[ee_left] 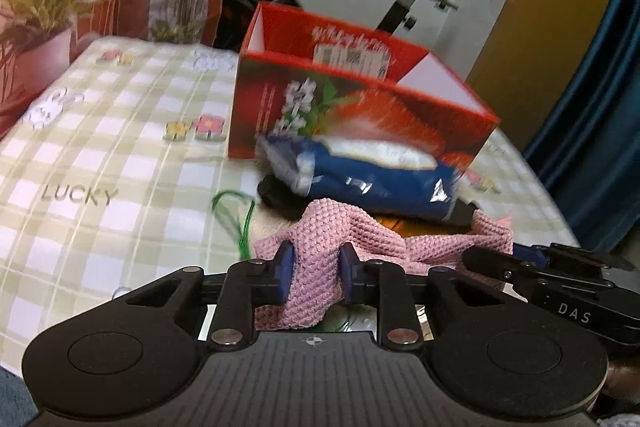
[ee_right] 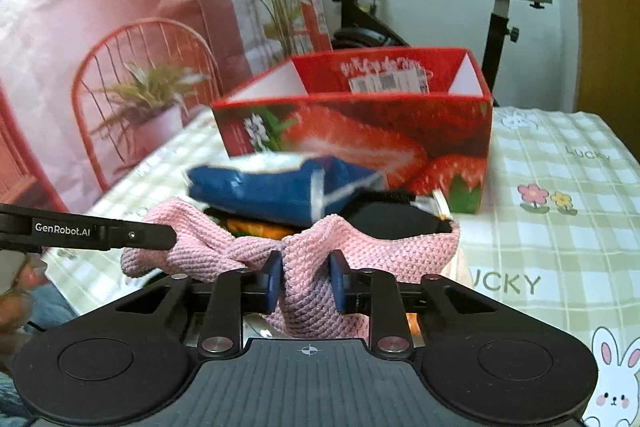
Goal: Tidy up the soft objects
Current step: 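Close both grippers on the pink towel edge and lift it, then carry the pink towel into the red box and open both grippers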
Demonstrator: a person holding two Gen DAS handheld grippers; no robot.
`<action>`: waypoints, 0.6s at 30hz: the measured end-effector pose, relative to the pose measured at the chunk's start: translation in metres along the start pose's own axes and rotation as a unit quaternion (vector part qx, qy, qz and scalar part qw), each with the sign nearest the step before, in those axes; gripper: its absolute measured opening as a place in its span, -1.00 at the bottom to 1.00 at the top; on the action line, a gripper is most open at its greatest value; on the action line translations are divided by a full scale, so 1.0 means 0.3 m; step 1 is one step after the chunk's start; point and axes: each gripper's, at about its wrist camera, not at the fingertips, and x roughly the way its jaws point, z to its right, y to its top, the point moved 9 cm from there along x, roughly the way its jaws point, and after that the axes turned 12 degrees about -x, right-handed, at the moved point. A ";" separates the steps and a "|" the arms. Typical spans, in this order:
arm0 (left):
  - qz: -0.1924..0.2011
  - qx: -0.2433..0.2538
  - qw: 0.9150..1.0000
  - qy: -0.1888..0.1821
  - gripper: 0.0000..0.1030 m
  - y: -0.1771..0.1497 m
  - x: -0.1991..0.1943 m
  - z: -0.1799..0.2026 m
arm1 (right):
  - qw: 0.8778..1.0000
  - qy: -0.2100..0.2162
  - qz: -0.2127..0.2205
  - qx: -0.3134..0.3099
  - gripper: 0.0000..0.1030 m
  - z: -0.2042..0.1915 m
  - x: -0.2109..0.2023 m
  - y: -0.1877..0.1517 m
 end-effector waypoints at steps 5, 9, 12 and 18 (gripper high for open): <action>0.053 0.036 0.998 -0.009 -0.51 0.056 -0.096 0.052 | 0.999 0.019 0.035 0.017 -0.59 0.005 -0.067 0.076; 0.089 0.049 0.995 -0.023 -0.51 0.135 -0.154 0.100 | 0.997 0.022 0.077 0.006 -0.59 0.005 -0.131 0.172; 0.105 0.046 0.993 -0.033 -0.50 0.215 -0.168 0.133 | 0.994 0.016 0.104 -0.021 -0.59 0.016 -0.157 0.260; 0.144 0.055 0.987 -0.040 -0.50 0.412 -0.123 0.210 | 0.987 -0.003 0.142 -0.073 -0.59 0.083 -0.116 0.454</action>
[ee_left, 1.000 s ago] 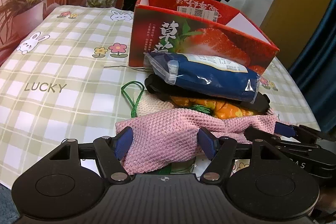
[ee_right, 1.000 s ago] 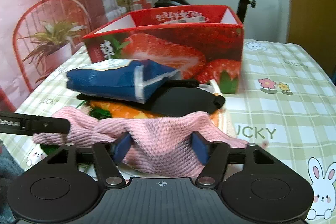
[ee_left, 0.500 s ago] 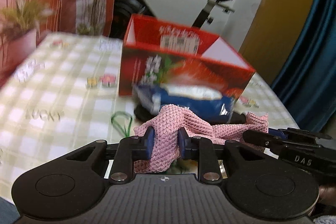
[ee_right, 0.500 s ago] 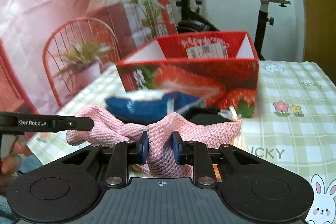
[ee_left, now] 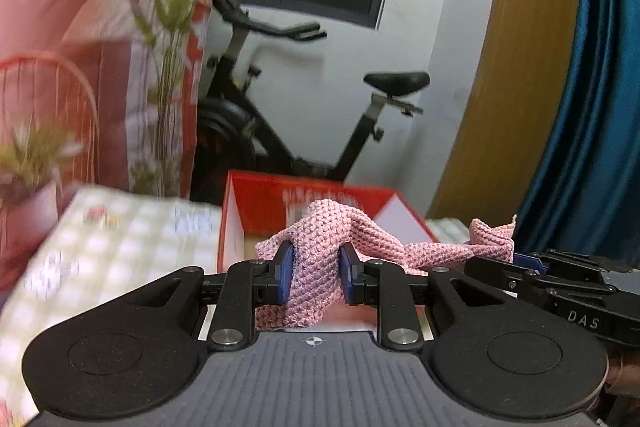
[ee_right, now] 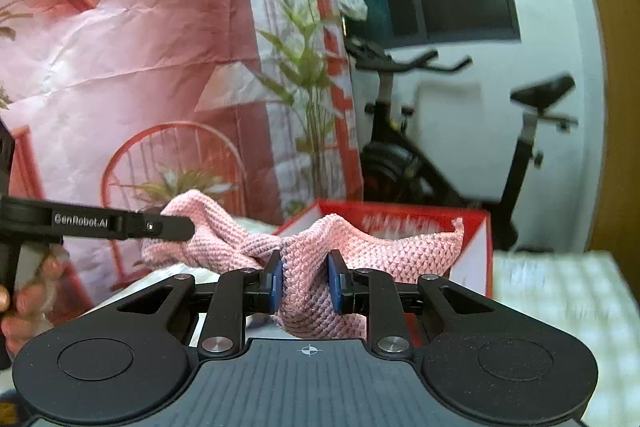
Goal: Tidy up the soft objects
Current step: 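Carry the pink towel into the red box and open both grippers, then reach both grippers to the blue labeled bag and close on it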
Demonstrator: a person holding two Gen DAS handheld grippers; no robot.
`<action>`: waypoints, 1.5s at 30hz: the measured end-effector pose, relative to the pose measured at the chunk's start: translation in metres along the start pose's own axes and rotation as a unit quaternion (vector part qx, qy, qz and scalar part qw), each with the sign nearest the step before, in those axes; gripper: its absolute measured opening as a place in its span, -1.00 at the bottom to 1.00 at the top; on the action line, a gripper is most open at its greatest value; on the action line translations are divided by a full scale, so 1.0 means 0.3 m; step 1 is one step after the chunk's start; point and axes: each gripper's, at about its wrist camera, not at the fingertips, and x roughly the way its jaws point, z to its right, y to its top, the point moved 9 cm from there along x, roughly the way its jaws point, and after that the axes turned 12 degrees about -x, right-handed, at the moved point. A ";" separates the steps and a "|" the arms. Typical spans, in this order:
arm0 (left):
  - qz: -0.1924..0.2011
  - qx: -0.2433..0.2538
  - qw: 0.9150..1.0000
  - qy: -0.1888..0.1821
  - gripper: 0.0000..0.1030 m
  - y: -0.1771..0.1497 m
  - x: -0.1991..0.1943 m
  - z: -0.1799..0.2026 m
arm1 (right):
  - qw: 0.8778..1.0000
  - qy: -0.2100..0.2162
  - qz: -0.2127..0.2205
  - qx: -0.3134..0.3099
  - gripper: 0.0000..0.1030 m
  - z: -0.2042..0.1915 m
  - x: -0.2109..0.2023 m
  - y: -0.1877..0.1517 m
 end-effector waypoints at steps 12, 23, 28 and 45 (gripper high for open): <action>-0.066 -0.007 0.997 0.046 -0.49 0.080 0.445 -0.073 | 0.997 -0.014 -0.077 0.018 -0.59 0.210 0.447 -0.048; -0.128 -0.027 0.990 0.054 -0.40 -0.005 0.569 -0.141 | 0.988 -0.023 -0.137 0.065 -0.56 0.260 0.603 -0.209; -0.139 -0.023 0.989 0.040 -0.06 -0.036 0.558 -0.149 | 0.987 -0.045 -0.137 0.064 -0.34 0.276 0.565 -0.238; -0.136 -0.016 0.990 0.008 -0.02 -0.110 0.341 -0.118 | 0.995 -0.022 -0.099 0.017 -0.16 0.026 0.369 -0.203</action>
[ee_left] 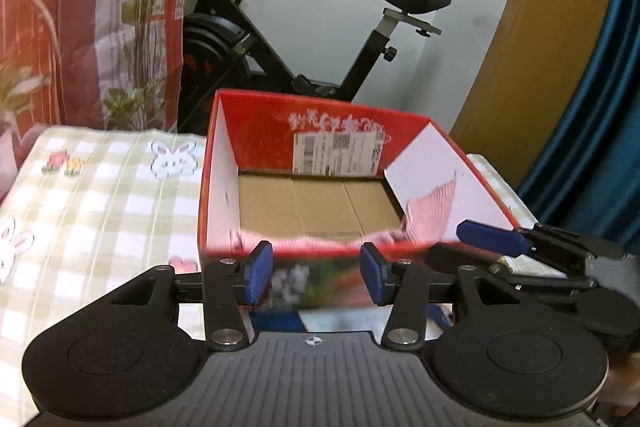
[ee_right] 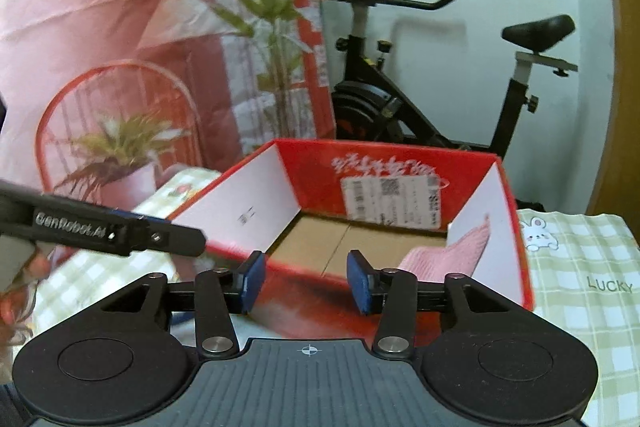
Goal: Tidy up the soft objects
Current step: 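Reach both grippers to the blue labeled bag and close on it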
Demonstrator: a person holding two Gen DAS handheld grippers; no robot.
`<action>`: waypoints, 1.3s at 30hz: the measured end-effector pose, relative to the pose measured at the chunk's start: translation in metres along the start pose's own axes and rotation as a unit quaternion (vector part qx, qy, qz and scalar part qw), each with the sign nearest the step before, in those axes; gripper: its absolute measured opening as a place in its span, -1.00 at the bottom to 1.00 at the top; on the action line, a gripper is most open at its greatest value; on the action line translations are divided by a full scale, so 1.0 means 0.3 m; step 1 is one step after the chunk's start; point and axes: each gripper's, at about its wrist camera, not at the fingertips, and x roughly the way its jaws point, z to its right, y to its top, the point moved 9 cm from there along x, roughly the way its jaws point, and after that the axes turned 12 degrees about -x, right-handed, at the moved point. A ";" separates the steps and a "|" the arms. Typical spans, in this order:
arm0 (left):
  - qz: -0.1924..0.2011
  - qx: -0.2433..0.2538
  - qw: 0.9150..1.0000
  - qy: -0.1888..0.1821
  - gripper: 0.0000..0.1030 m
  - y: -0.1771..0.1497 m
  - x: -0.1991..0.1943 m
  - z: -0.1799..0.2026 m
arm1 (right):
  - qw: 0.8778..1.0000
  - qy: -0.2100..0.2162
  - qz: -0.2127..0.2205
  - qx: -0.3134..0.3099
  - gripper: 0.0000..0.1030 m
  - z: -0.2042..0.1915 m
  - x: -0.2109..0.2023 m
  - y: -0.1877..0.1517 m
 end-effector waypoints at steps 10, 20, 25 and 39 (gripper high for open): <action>-0.026 -0.054 0.998 0.000 -0.02 -0.179 -0.027 -0.065 | 0.999 0.011 -0.039 -0.004 -0.15 -0.139 -0.058 -0.206; -0.037 -0.100 0.994 -0.014 -0.02 -0.274 -0.003 -0.105 | 0.999 0.024 -0.030 0.023 -0.11 -0.146 -0.090 -0.271; -0.039 -0.120 0.991 -0.031 -0.02 -0.289 0.007 -0.121 | 0.998 0.026 -0.019 0.063 -0.05 -0.110 -0.103 -0.251; -0.044 -0.105 0.993 -0.043 -0.17 -0.311 -0.015 -0.088 | 0.993 0.055 -0.020 0.103 -0.35 -0.103 -0.093 -0.255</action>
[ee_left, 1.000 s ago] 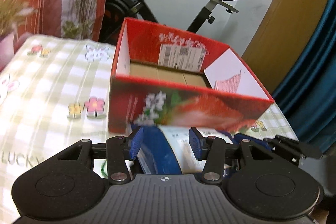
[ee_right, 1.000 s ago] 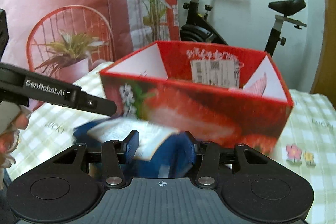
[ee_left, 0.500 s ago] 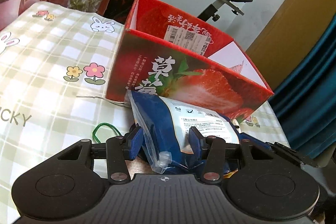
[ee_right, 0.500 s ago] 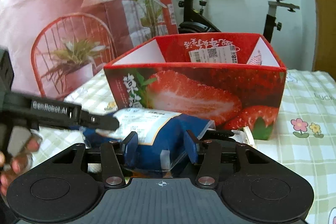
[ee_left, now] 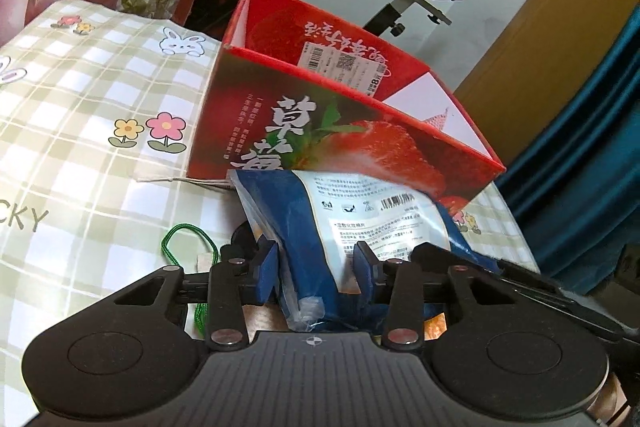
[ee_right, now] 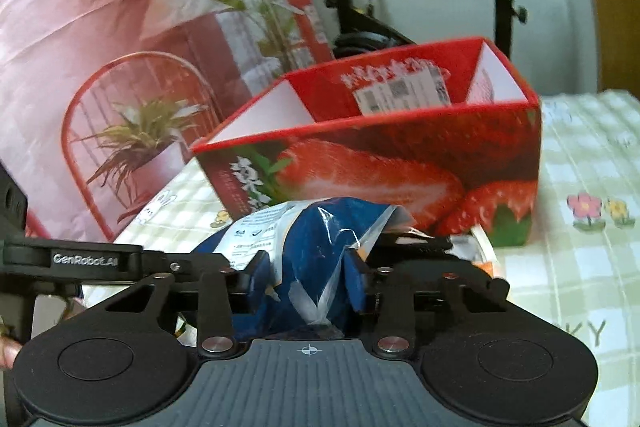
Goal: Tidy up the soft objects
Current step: 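Reach both grippers to the blue labeled bag and close on it, then lift the blue bag with both grippers and carry it over the box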
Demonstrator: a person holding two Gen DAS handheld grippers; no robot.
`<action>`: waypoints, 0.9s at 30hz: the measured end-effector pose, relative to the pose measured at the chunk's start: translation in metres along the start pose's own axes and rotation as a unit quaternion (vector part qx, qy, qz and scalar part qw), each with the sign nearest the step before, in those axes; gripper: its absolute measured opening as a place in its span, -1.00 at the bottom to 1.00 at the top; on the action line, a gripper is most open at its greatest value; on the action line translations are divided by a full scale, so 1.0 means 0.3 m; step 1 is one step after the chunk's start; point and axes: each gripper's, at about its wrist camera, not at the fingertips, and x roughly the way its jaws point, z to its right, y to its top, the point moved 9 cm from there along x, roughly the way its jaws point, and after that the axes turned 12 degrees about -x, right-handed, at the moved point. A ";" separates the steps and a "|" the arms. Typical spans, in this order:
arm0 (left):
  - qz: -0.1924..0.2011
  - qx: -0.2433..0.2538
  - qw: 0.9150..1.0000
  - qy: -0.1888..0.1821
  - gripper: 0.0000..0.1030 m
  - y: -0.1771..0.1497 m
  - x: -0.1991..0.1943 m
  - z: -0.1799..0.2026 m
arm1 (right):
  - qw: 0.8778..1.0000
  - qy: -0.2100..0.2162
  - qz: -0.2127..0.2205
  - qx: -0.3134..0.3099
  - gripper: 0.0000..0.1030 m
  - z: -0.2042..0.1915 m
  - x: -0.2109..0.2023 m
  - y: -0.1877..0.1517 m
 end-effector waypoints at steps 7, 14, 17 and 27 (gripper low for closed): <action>0.016 0.021 1.000 -0.003 -0.18 -0.012 -0.077 0.037 | 0.998 0.009 0.026 -0.052 -0.41 -0.062 -0.084 0.036; 0.068 0.049 0.996 -0.031 -0.18 0.030 -0.188 0.112 | 0.990 0.003 0.088 -0.110 -0.41 -0.108 -0.194 0.130; 0.098 0.066 0.992 -0.042 -0.18 0.076 -0.233 0.155 | 0.984 0.003 0.117 -0.132 -0.41 -0.117 -0.233 0.203; 0.136 0.099 0.985 -0.043 -0.17 0.302 -0.177 0.261 | 0.970 -0.006 0.157 -0.186 -0.41 -0.037 -0.177 0.477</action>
